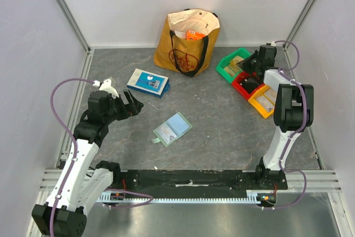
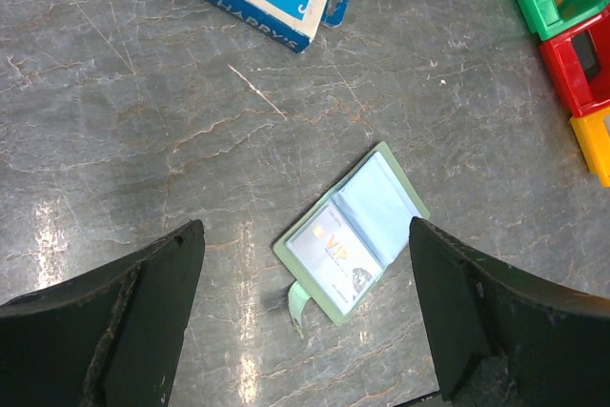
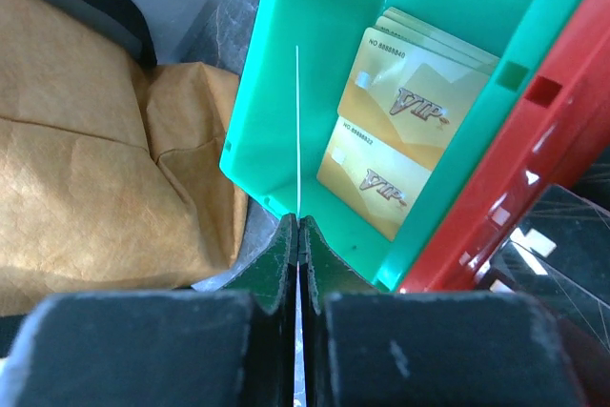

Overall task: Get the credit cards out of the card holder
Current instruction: Place the credit card in the storage box.

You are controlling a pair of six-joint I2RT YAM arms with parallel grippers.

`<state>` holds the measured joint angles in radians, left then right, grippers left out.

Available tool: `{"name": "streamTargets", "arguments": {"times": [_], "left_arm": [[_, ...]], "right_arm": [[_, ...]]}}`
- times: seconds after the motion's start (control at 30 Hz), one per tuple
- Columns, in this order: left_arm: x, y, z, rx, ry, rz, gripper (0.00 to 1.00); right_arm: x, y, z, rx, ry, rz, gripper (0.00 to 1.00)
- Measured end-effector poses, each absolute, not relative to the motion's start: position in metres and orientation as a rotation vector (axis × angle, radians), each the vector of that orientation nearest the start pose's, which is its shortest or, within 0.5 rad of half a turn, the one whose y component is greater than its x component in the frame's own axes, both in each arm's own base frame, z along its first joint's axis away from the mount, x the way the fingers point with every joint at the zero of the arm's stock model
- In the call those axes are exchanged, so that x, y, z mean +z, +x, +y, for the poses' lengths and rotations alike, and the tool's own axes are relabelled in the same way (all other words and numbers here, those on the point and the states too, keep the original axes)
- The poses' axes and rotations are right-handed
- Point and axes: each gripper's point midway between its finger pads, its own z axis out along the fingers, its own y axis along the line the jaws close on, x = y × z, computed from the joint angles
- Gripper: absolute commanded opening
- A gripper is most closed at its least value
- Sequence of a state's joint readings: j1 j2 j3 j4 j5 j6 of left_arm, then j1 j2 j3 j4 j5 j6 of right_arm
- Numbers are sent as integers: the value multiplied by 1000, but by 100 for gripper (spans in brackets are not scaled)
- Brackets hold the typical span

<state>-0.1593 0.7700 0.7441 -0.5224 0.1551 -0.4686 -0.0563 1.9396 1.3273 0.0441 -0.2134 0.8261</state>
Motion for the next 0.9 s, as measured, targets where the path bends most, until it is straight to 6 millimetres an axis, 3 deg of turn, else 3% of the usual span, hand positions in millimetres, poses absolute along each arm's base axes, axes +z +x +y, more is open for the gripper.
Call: {"name": "streamTargets", "arguments": {"times": [0.17,0.43,0.73,0.9], "left_arm": [[190,255,-87,-532,-240,2148,93],[190,255,-87,-532,-240,2150,93],[189,254,-87,-533,-240,2150,92],[187,253,-88,-536,-239,2154,93]], "right_arm": [[107,549,39,694,836,2053,3],[106,563,38,684,845,2067,23],[97,554,28,590,846,2115,42],[115,536,21,528,818,2099,57]]}}
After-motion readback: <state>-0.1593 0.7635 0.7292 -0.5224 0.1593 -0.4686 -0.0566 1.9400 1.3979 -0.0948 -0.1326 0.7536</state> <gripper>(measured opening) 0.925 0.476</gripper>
